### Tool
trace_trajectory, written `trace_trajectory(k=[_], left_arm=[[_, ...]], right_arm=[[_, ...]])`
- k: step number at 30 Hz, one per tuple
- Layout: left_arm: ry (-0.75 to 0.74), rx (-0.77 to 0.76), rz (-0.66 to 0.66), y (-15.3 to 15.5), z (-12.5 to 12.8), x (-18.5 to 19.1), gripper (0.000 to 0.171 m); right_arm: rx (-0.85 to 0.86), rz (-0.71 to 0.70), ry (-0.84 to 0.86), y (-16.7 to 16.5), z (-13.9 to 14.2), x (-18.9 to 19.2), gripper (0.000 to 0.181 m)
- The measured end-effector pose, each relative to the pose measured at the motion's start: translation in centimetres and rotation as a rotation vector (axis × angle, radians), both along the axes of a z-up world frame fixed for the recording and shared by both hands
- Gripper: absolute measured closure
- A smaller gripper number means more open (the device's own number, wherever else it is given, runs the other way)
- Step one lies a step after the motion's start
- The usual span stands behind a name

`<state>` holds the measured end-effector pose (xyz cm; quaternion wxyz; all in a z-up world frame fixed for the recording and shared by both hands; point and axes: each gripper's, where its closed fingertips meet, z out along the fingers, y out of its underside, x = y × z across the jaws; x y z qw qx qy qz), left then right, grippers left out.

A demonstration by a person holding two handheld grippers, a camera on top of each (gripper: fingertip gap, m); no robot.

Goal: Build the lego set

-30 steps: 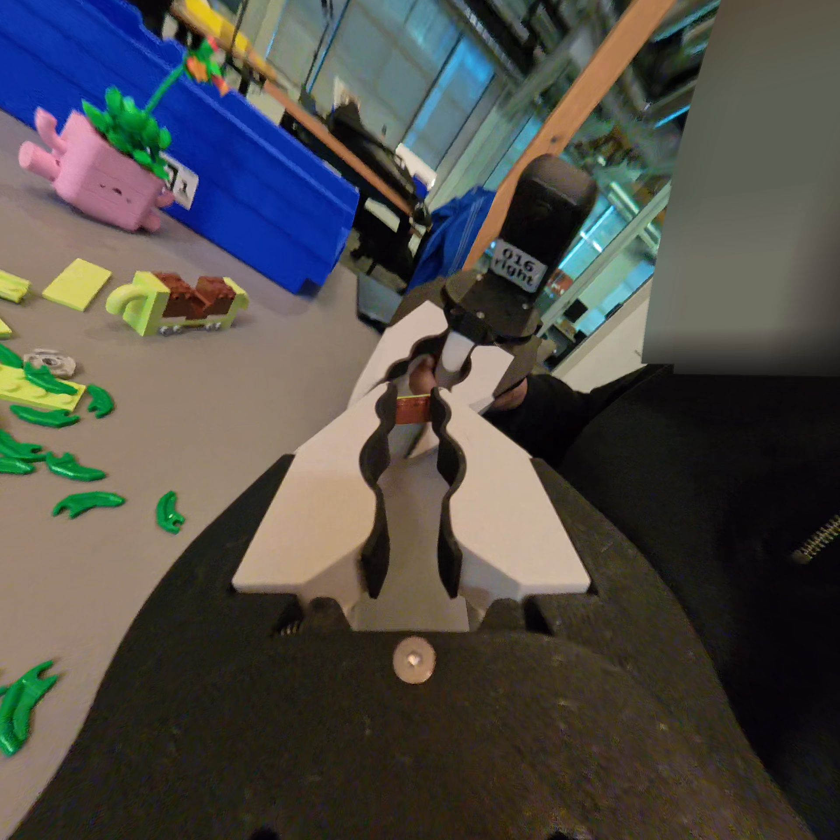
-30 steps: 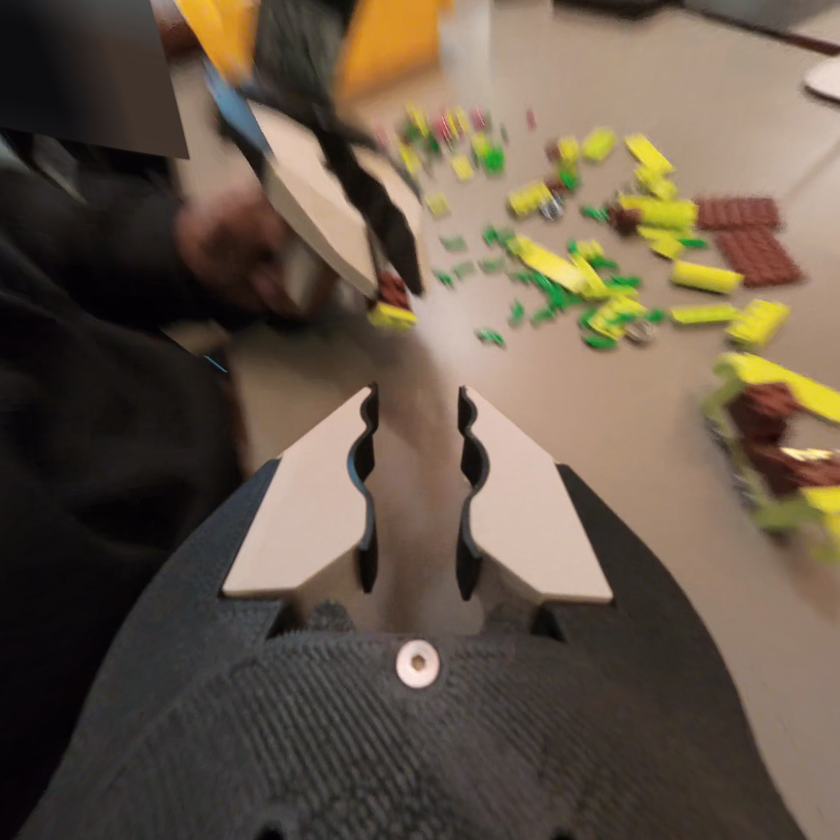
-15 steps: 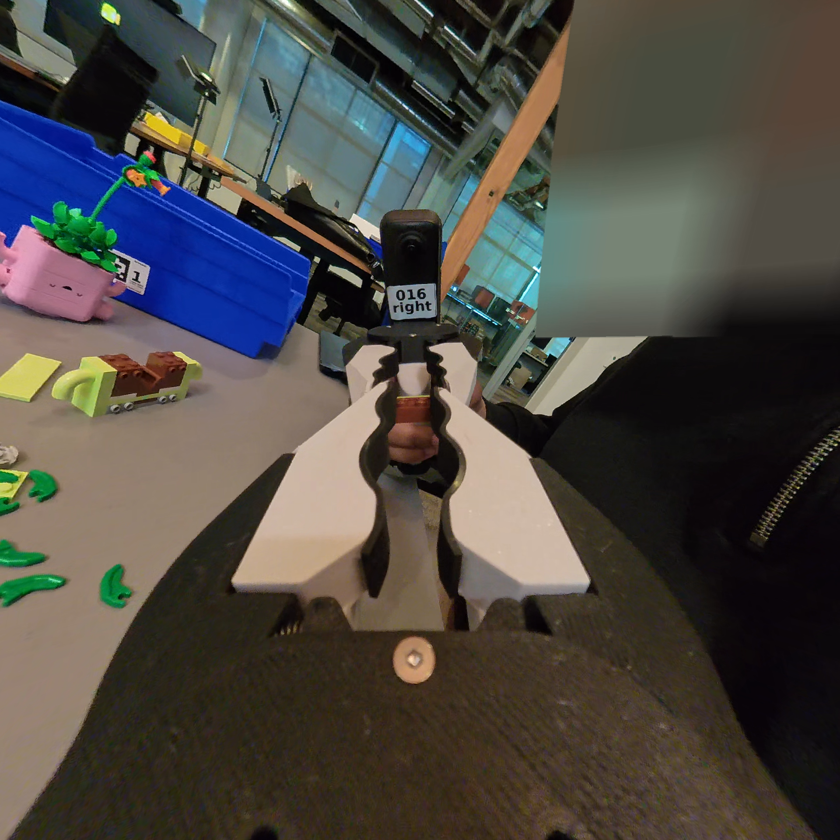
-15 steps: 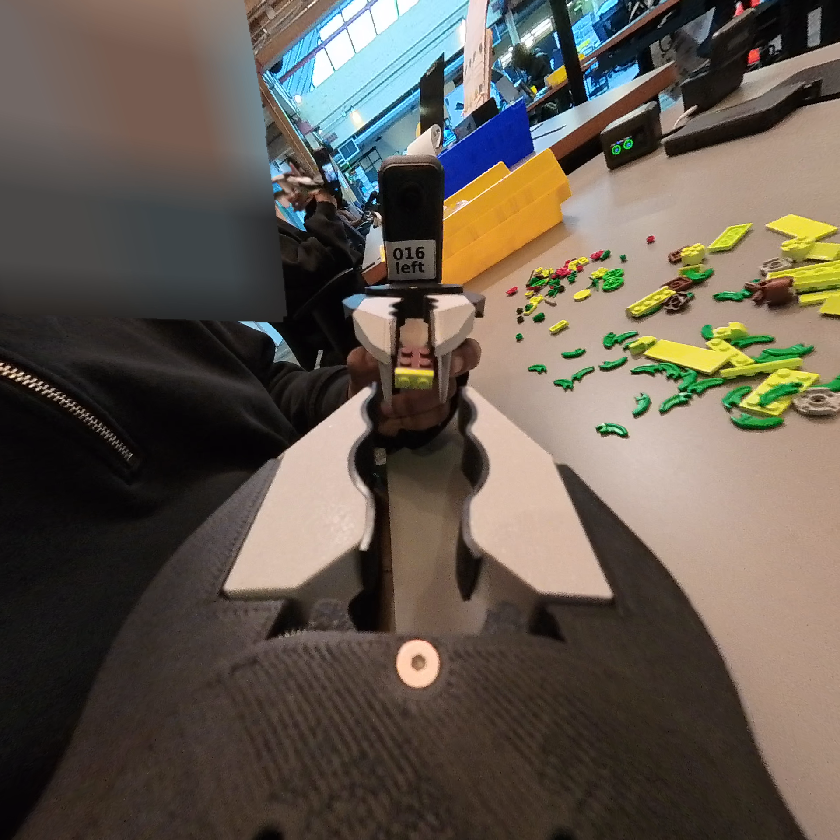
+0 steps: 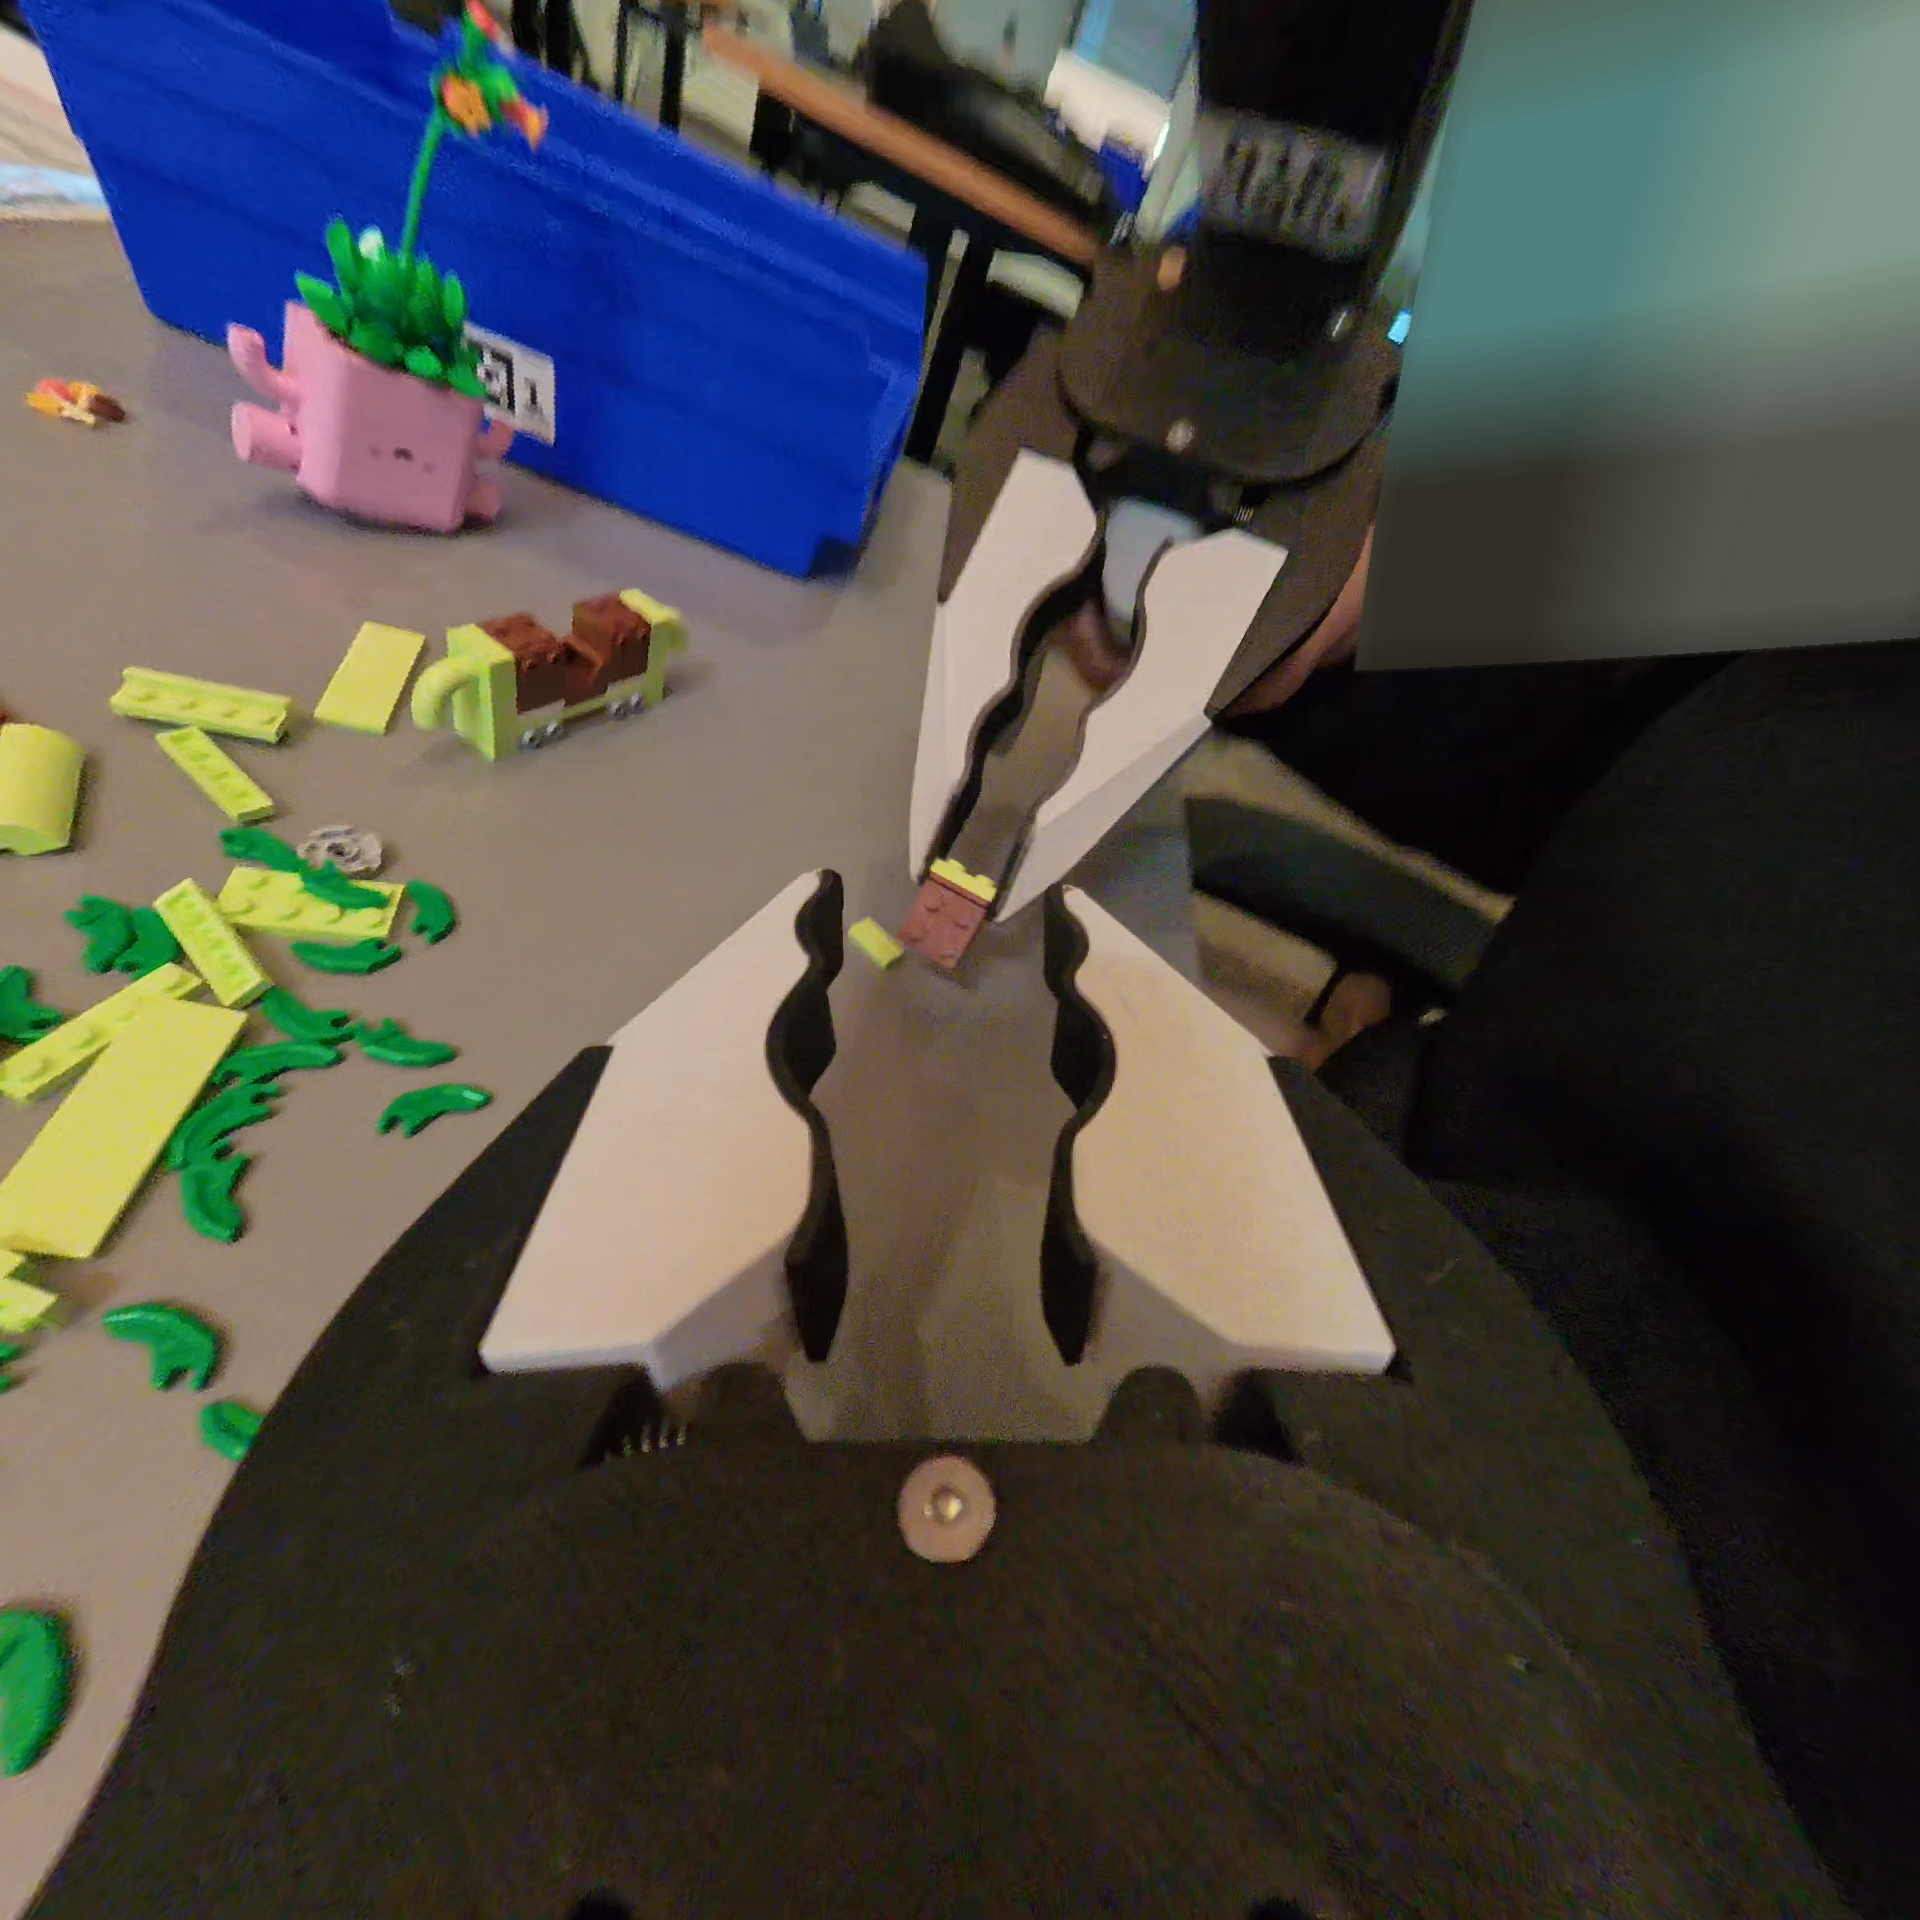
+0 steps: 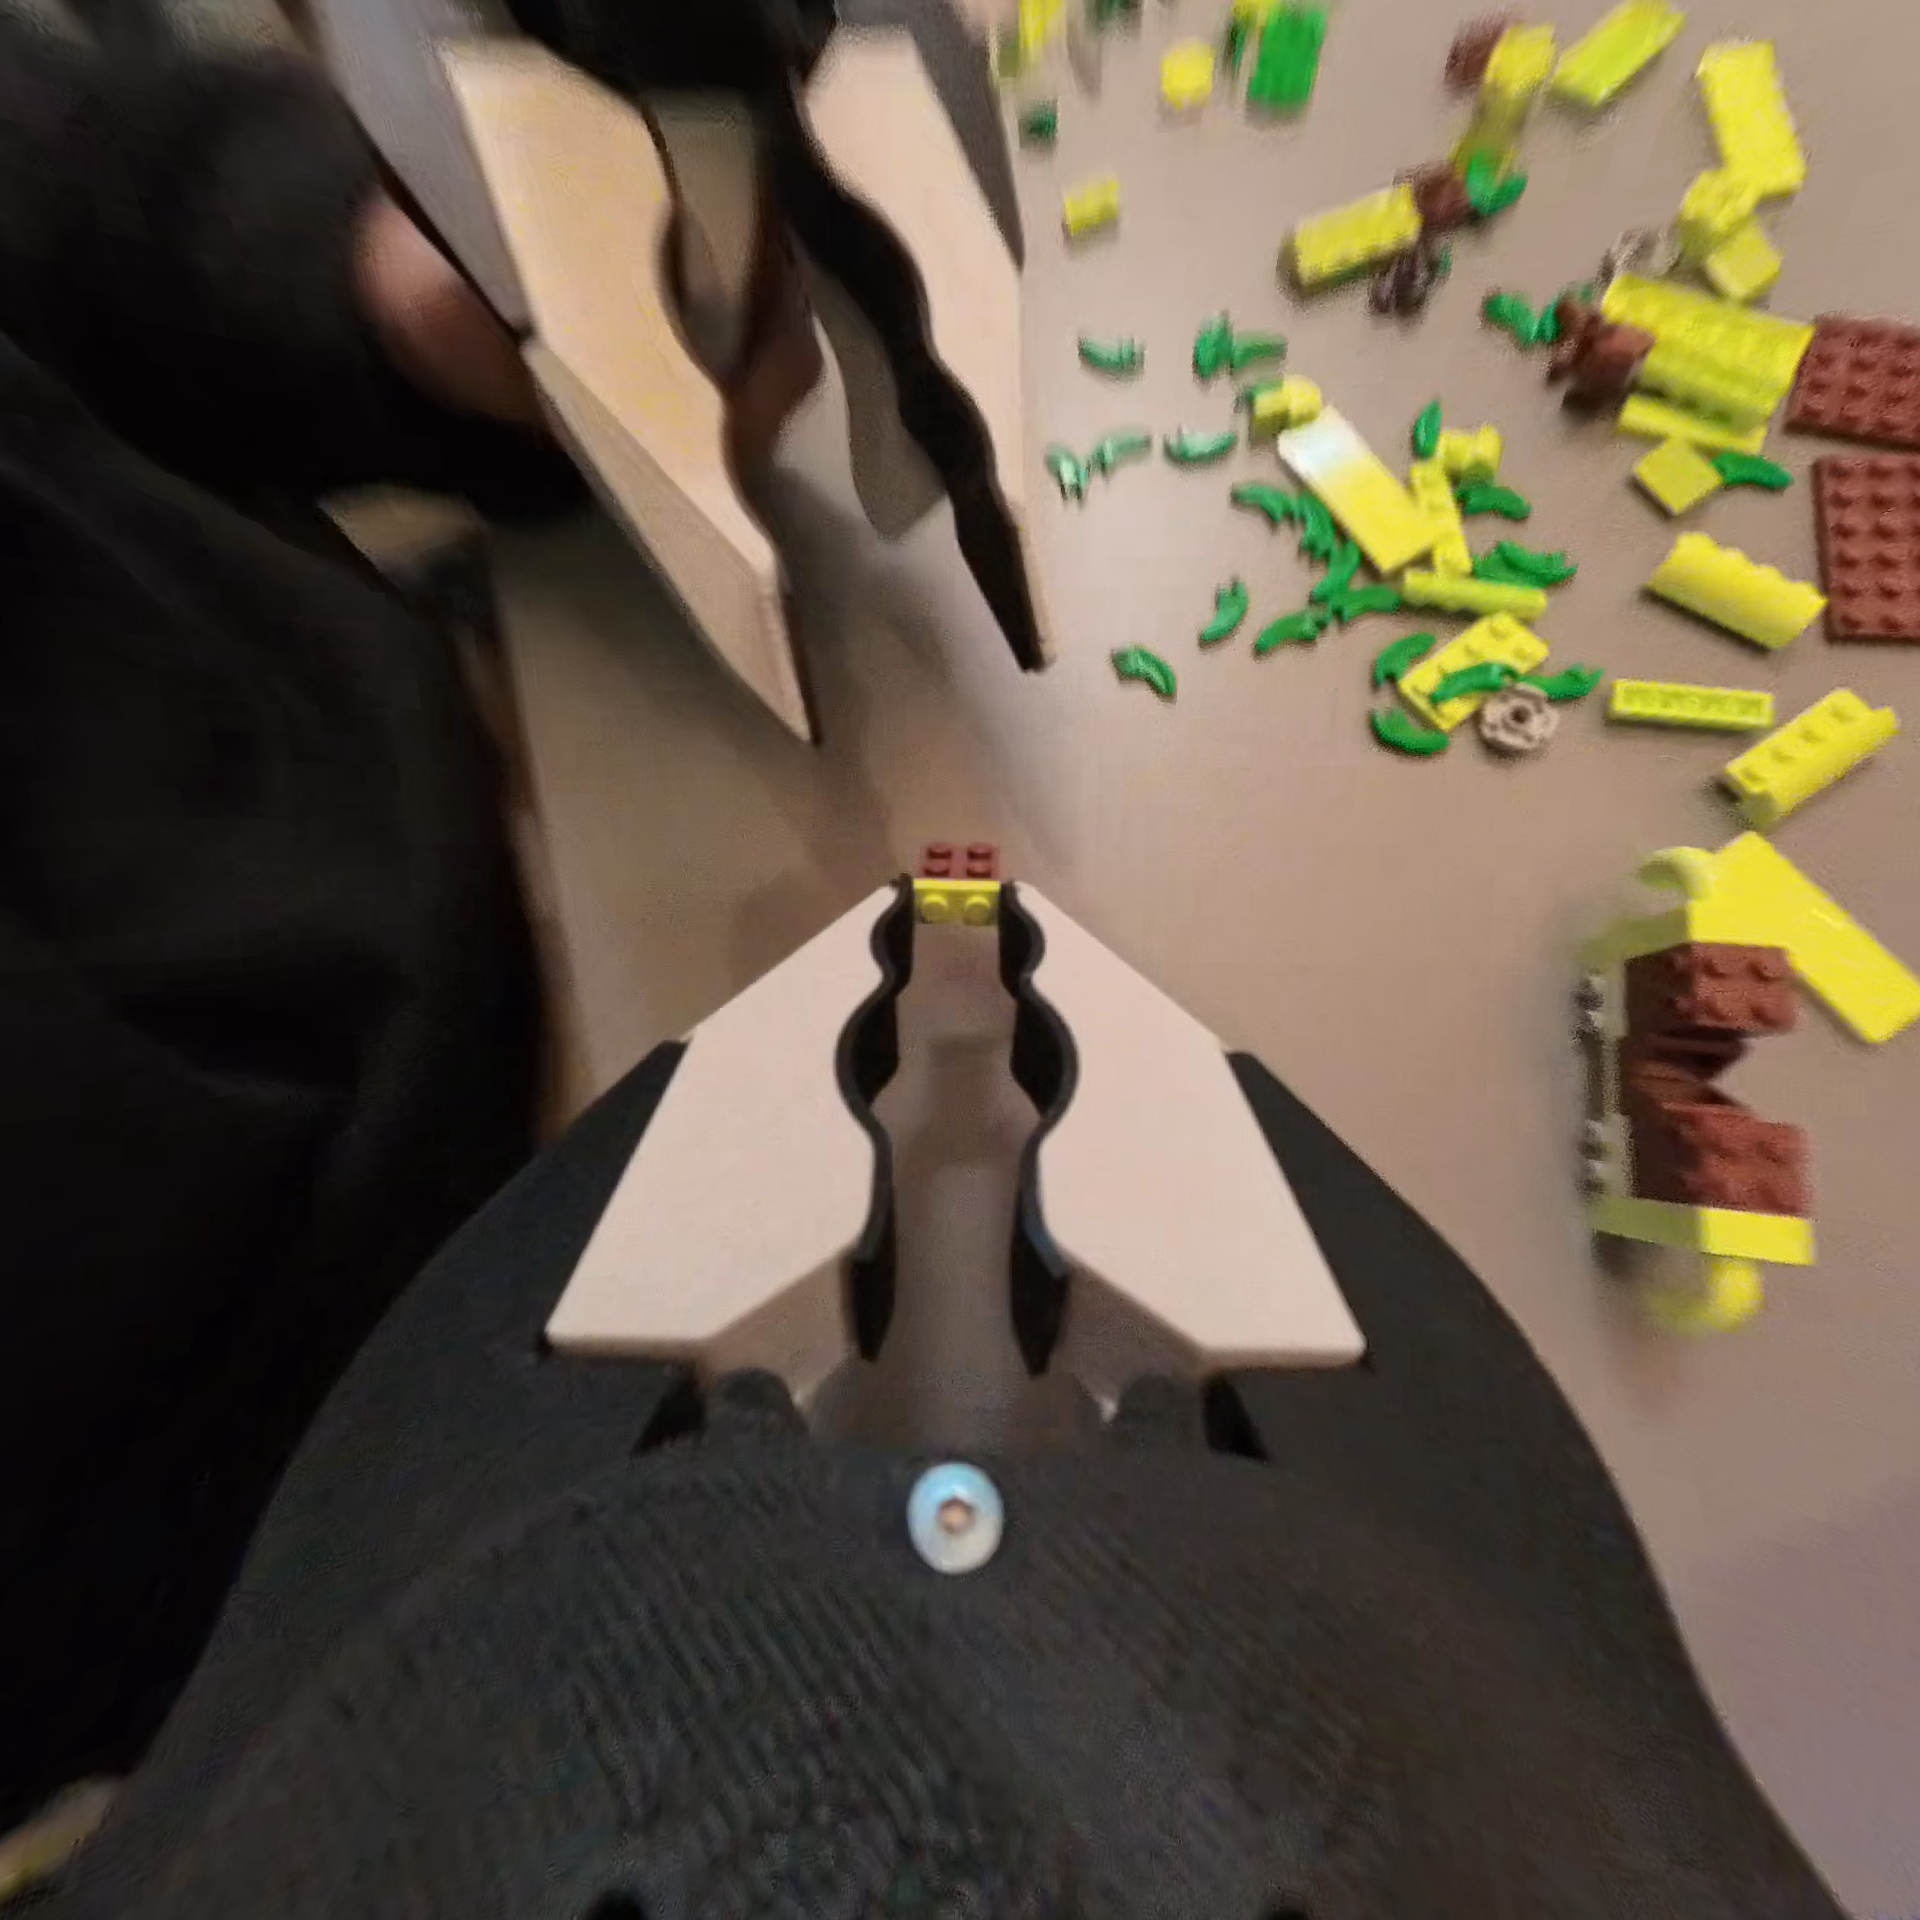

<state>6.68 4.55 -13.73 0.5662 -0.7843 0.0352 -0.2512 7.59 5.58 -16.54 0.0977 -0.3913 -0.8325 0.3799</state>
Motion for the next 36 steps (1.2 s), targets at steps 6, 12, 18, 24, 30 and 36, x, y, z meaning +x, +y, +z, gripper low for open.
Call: trace_trajectory(k=[6,12,18,24,30,36], left_arm=[[0.175,-0.133,-0.022,0.0,-2.9,1.1,0.138],[0.170,-0.211,-0.035,-0.5,-4.0,0.9,0.140],[0.191,-0.292,-0.061,-1.3,-5.3,0.6,0.143],[0.215,-0.353,-0.088,-1.7,-6.3,0.7,0.151],[0.246,-0.386,-0.096,-1.7,-6.9,0.9,0.151],[0.256,-0.406,-0.091,-1.7,-7.3,0.8,0.158]], right_arm=[[0.277,0.161,-0.123,-0.6,-2.7,0.0,0.167],[0.364,0.234,-0.196,-1.1,-3.4,0.1,0.167],[0.390,0.268,-0.218,-1.8,-3.8,-0.2,0.167],[0.382,0.288,-0.214,-2.5,-3.7,-0.5,0.167],[0.367,0.295,-0.202,-2.9,-3.7,-0.6,0.167],[0.351,0.301,-0.188,-3.3,-3.6,-0.8,0.167]])
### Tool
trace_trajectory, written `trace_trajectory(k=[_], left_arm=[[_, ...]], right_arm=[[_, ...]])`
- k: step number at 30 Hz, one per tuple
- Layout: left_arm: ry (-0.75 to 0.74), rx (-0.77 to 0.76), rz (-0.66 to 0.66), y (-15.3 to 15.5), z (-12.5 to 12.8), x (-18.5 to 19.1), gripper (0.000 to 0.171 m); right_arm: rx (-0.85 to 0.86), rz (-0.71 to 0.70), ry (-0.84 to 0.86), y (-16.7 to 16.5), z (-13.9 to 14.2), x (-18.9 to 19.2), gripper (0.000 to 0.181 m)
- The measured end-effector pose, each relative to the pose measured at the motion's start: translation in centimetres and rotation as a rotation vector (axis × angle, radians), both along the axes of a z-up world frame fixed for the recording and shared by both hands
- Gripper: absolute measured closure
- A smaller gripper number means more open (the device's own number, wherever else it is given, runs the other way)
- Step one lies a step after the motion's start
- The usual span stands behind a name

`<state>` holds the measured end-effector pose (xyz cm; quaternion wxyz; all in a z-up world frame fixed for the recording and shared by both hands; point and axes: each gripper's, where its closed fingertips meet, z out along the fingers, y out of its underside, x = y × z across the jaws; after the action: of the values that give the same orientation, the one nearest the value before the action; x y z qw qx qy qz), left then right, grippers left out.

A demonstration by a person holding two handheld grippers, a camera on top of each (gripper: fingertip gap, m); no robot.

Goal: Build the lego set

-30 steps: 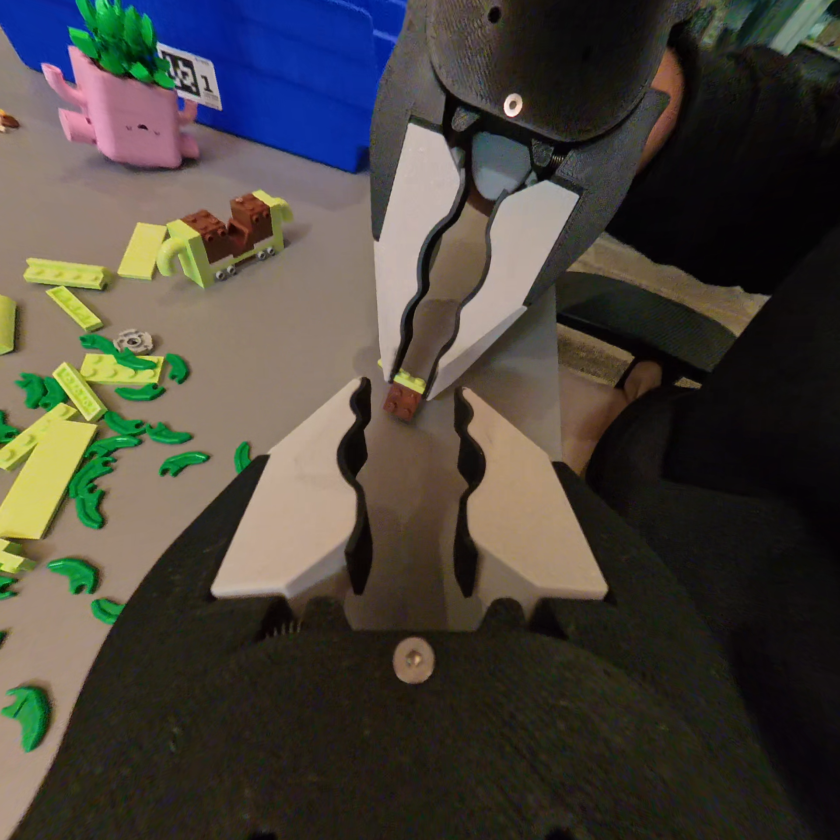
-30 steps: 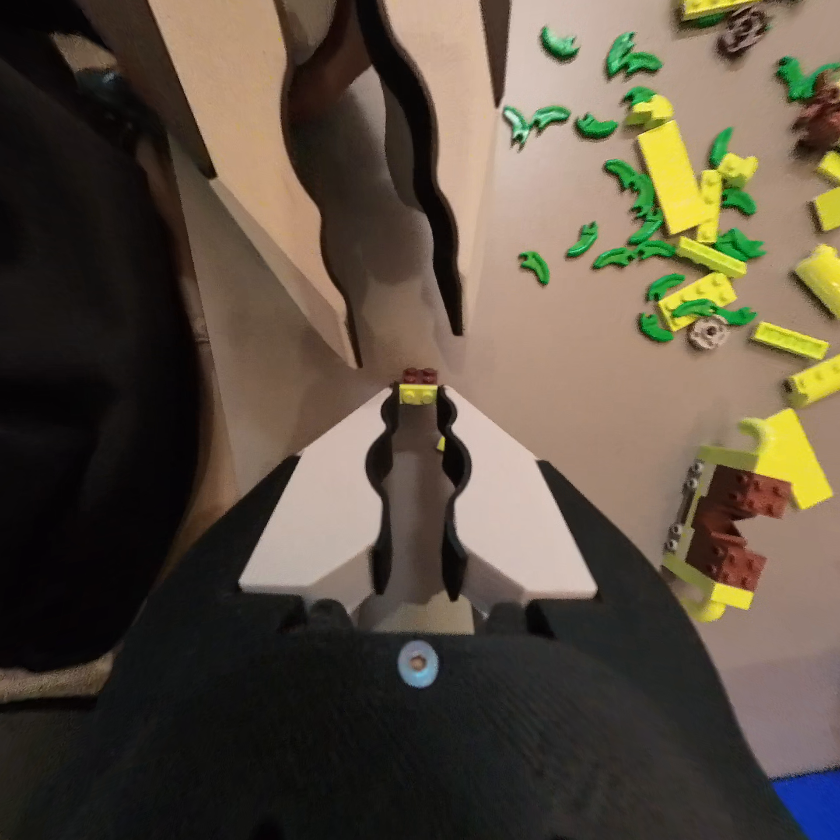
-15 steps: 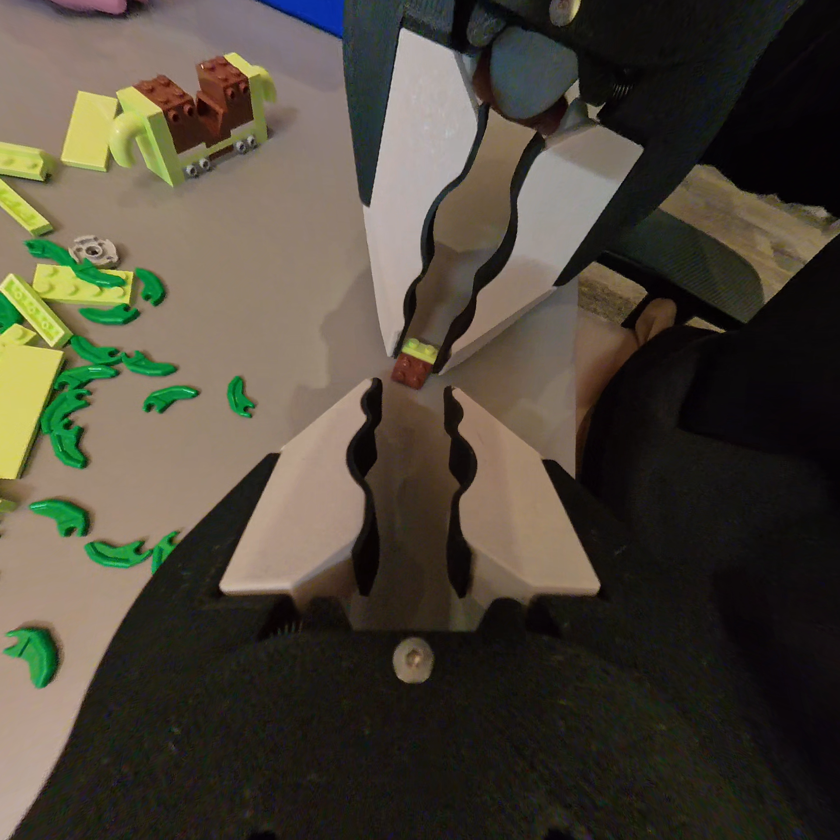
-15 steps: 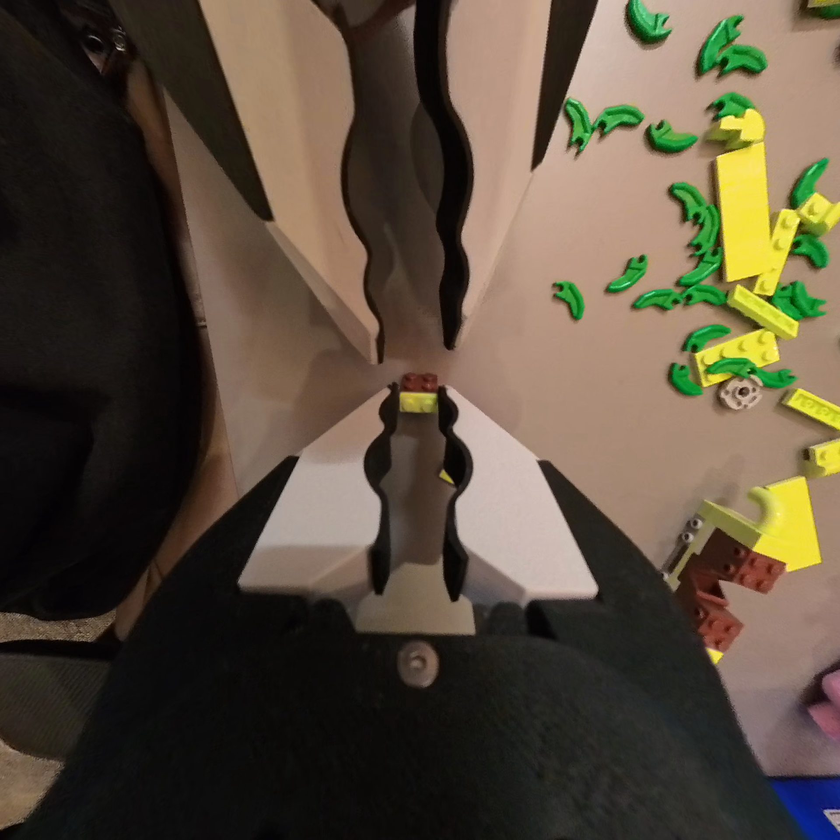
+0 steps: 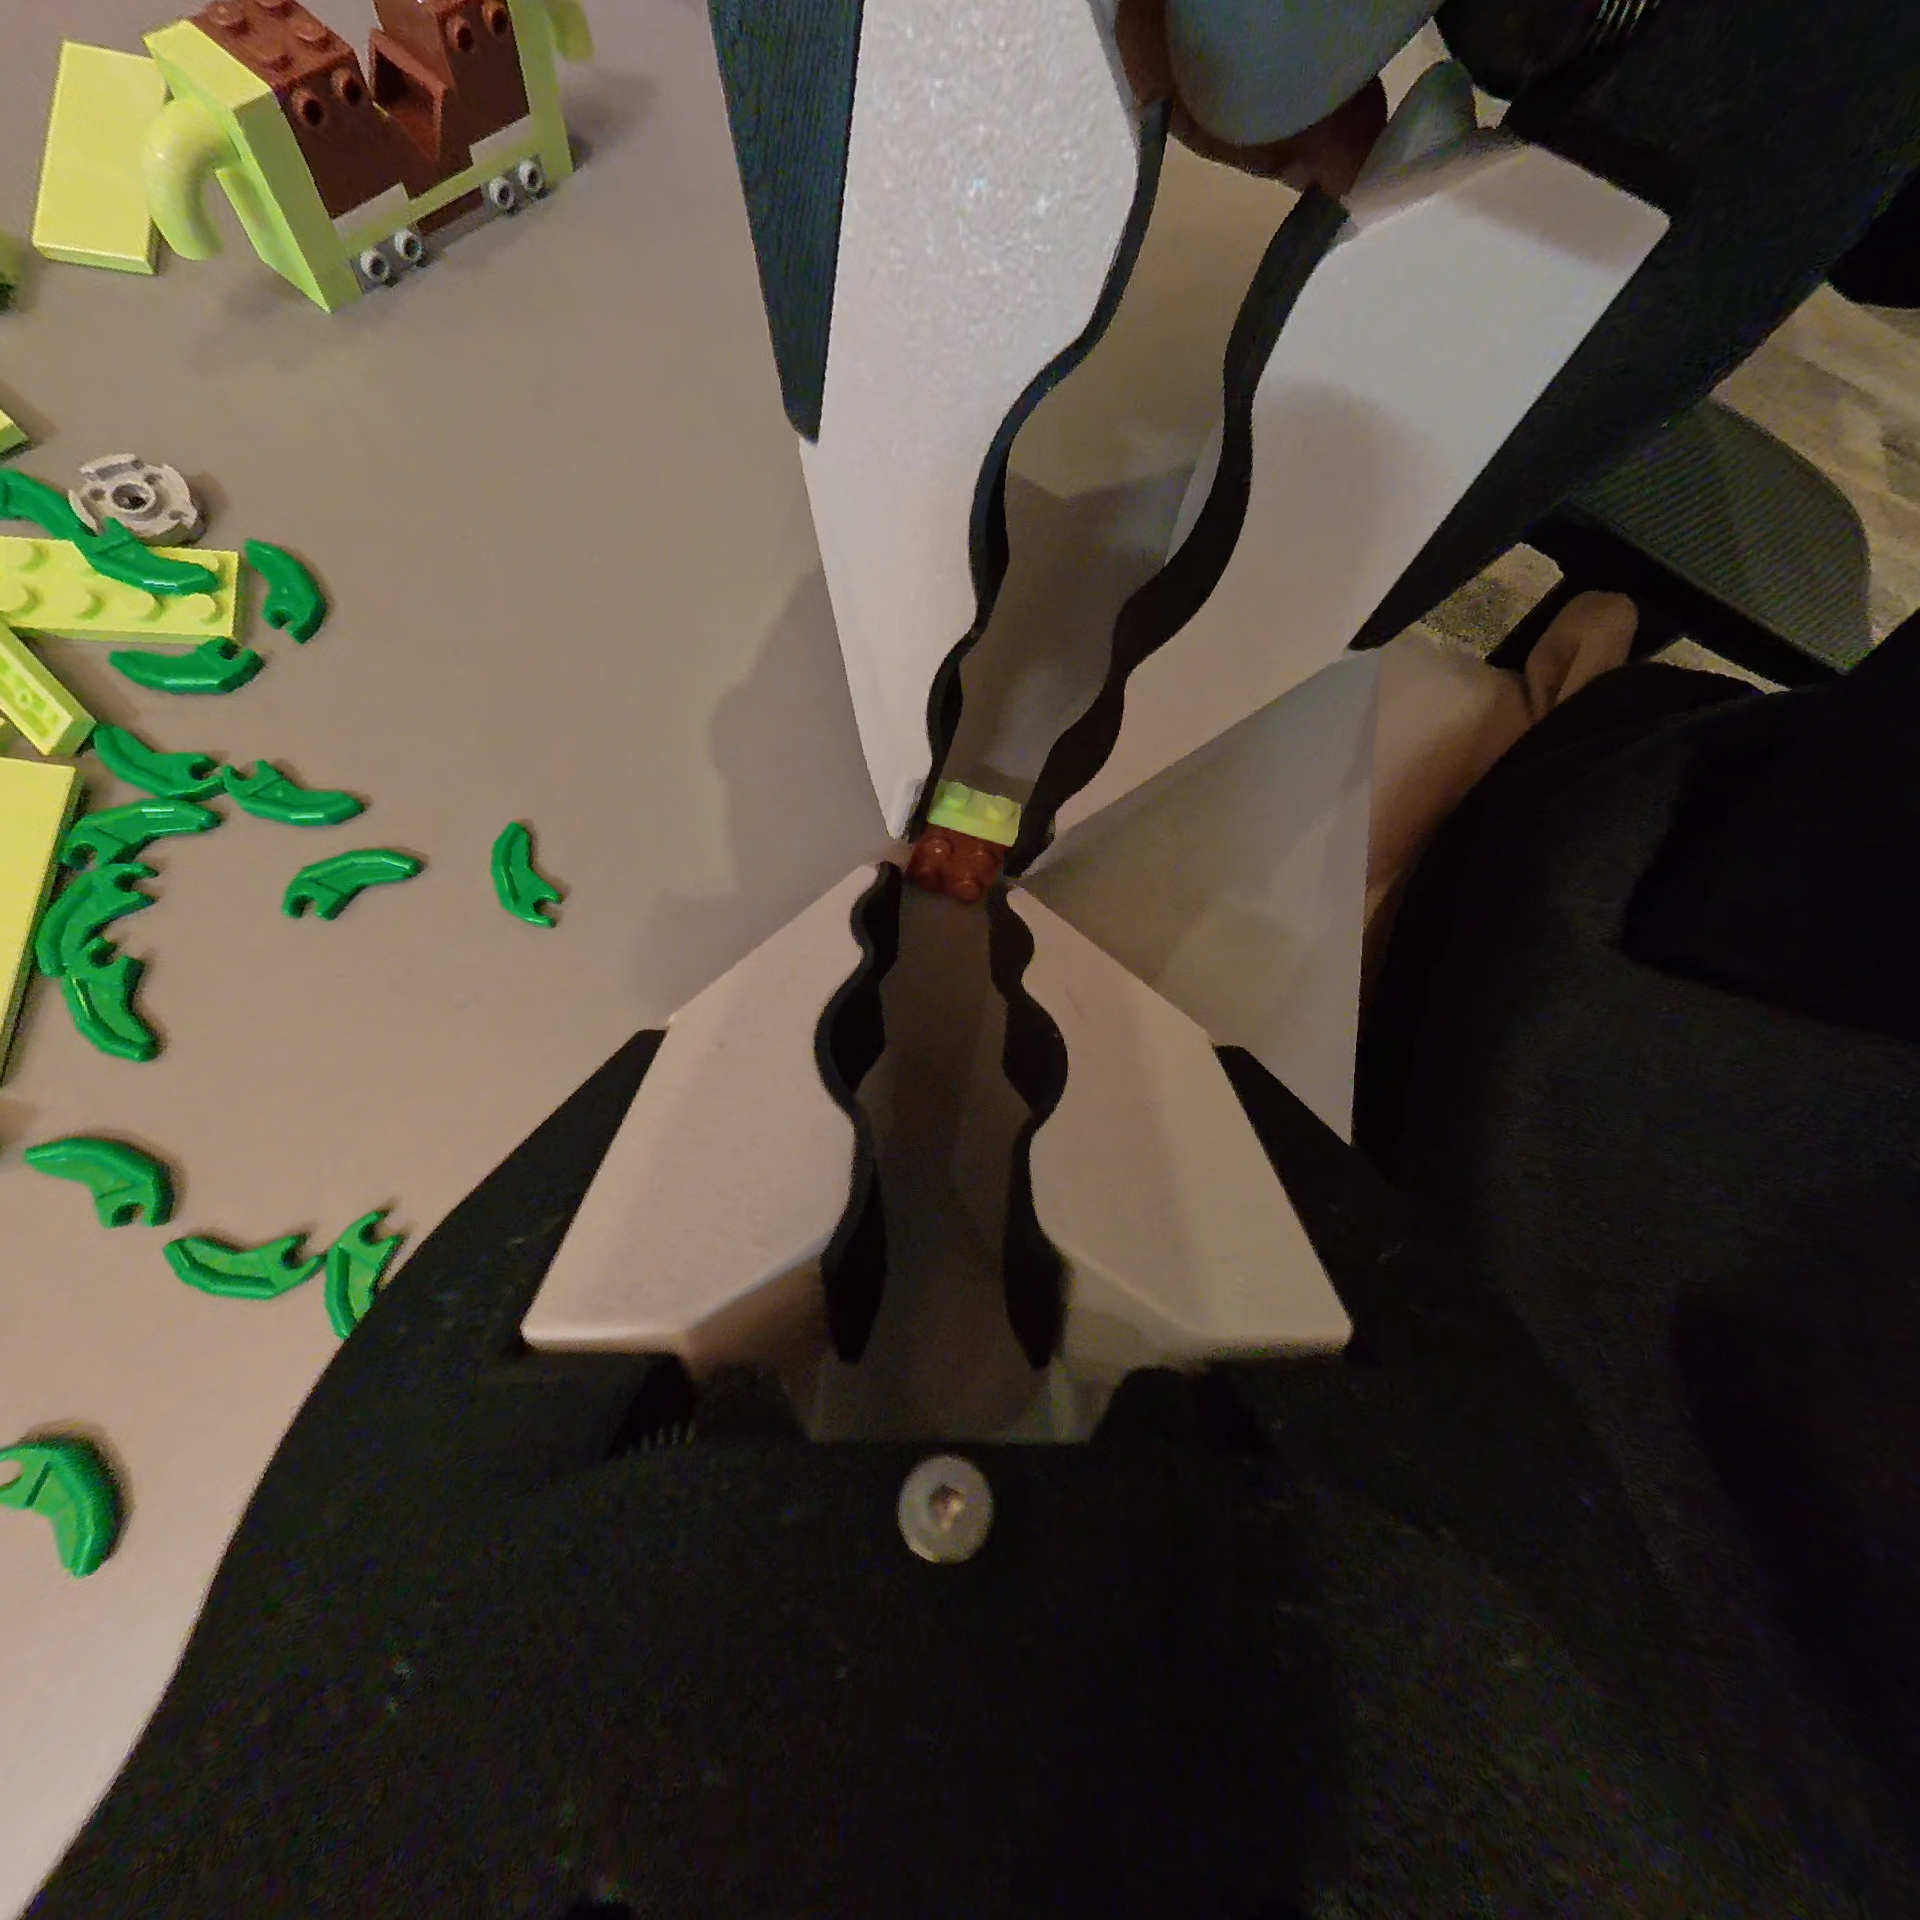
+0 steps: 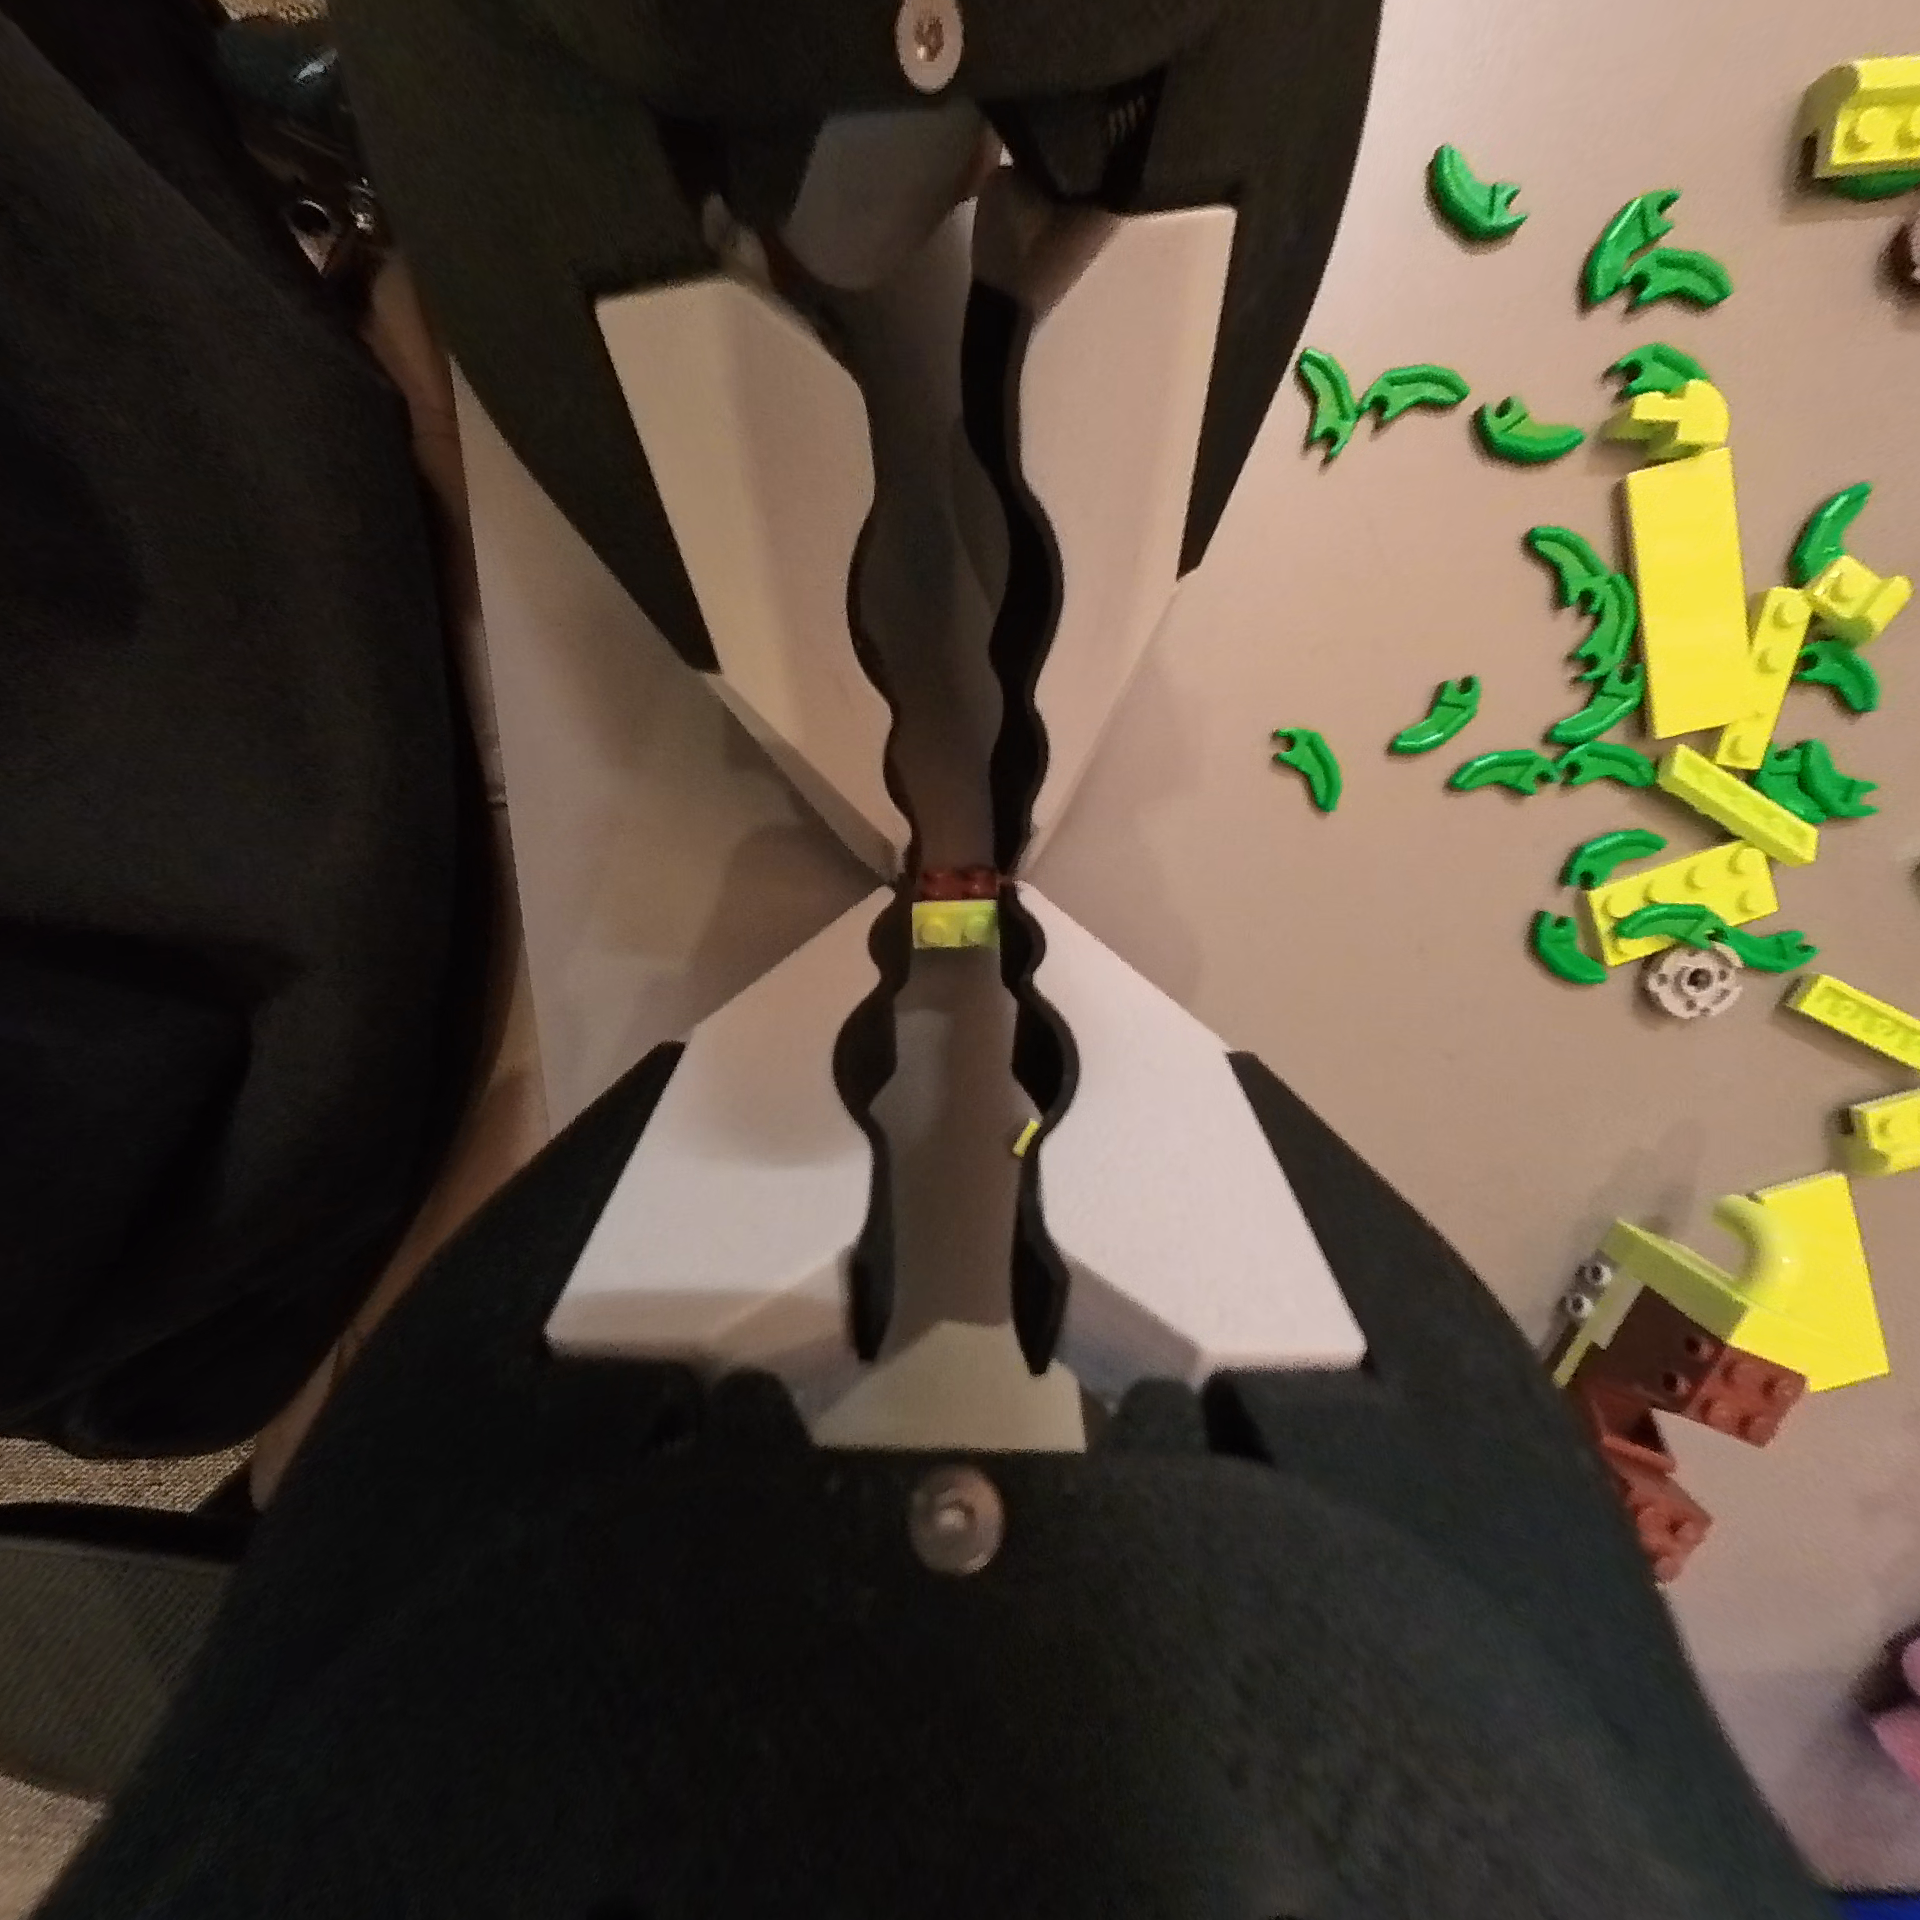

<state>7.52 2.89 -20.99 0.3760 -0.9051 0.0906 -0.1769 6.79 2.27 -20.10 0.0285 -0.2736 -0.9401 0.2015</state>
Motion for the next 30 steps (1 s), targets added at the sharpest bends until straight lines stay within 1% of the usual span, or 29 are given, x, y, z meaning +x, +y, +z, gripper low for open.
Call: trace_trajectory(k=[10,15,18,23,27,30], left_arm=[[0.007,-0.008,0.001,0.0,-0.2,0.0,0.160],[0.007,-0.008,0.001,0.0,-0.2,0.0,0.160],[0.005,-0.008,0.001,0.0,-0.2,0.0,0.159],[0.007,-0.007,0.002,0.0,-0.2,-0.1,0.159],[-0.009,0.001,-0.018,-0.1,0.0,0.2,0.148],[-0.015,0.009,-0.019,-0.1,0.2,0.2,0.147]], right_arm=[[-0.003,0.002,0.006,0.0,-0.1,0.0,0.166],[-0.012,-0.013,0.025,0.1,-0.1,-0.2,0.159],[-0.024,-0.031,0.038,0.4,0.3,-0.2,0.152],[-0.080,-0.081,0.051,1.4,1.3,0.3,0.150],[-0.122,-0.111,0.043,1.6,1.1,1.1,0.150],[-0.098,-0.141,0.053,2.4,0.7,1.4,0.150]])
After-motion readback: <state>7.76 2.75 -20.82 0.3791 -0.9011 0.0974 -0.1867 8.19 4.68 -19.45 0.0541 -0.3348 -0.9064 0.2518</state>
